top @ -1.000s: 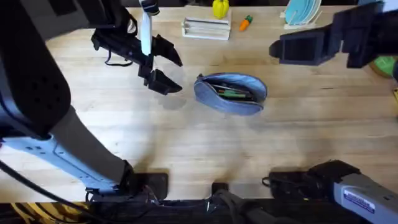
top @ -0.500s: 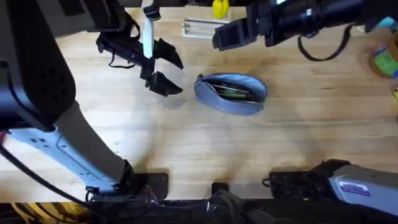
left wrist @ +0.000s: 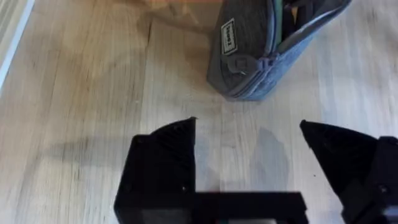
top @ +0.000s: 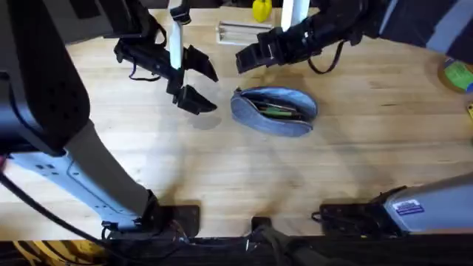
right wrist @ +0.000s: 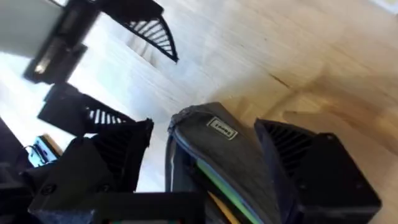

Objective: Unzip the bag, pick up the pens from the table one at a time and place them inside, then zip the bag closed.

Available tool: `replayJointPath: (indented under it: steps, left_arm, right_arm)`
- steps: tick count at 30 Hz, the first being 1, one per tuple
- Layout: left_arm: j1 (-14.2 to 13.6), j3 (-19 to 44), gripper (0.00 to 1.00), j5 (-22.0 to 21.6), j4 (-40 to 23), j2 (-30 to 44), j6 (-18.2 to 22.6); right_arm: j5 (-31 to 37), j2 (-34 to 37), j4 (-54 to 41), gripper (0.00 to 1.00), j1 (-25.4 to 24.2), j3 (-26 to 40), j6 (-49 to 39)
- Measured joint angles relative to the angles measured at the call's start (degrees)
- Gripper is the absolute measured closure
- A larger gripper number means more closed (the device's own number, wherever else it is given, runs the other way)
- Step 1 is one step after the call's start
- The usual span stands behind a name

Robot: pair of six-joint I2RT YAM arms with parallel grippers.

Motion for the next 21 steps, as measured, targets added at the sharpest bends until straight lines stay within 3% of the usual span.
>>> replayJointPath:
  steps: [15, 21]
  left_arm:
    - [0.00, 0.00, 0.007, -0.22, 1.29, -0.02, 0.13]
    - [0.00, 0.00, 0.007, -0.22, 1.33, 0.00, 0.13]
  right_arm:
    - [-0.06, 8.59, 3.66, 0.004, 2.66, 0.00, 2.09]
    - [-3.45, 9.29, 3.57, 0.004, 3.99, 0.00, 2.09]
